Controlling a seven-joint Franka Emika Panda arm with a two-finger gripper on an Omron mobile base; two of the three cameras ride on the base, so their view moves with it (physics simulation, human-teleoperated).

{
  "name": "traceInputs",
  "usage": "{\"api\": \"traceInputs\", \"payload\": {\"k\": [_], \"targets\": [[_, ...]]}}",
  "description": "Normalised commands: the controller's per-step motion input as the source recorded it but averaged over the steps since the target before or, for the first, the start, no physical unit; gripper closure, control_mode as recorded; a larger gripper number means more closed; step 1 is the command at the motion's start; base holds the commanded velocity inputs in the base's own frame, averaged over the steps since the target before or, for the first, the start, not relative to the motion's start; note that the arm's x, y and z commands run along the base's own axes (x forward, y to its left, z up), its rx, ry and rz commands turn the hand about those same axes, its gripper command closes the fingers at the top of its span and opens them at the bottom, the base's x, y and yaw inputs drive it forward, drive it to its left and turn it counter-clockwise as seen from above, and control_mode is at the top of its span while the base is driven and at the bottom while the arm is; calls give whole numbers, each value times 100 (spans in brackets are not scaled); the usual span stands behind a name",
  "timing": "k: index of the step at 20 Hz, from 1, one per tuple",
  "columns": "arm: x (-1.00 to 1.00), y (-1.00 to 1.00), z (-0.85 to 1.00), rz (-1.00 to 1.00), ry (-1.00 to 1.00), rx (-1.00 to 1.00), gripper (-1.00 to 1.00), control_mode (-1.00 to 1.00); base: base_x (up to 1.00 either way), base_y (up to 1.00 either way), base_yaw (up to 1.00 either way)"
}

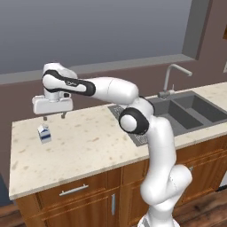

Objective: Gather the eggs and milk located in the vicinity of the sink area and place them right next to the bowl.

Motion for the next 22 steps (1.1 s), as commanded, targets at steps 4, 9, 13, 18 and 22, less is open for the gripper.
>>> {"api": "traceInputs", "payload": {"k": [4,9,13,18,22], "targets": [[16,23,-29,-1,0,-5,-100,-100,0,0,0],[9,14,-26,-1,0,-3,-100,-100,0,0,0],[15,3,-14,0,0,0,-100,-100,0,0,0],[21,0,-10,-1,0,0,-100,-100,0,0,0],[16,1,-15,-1,0,0,-100,-100,0,0,0]]}}
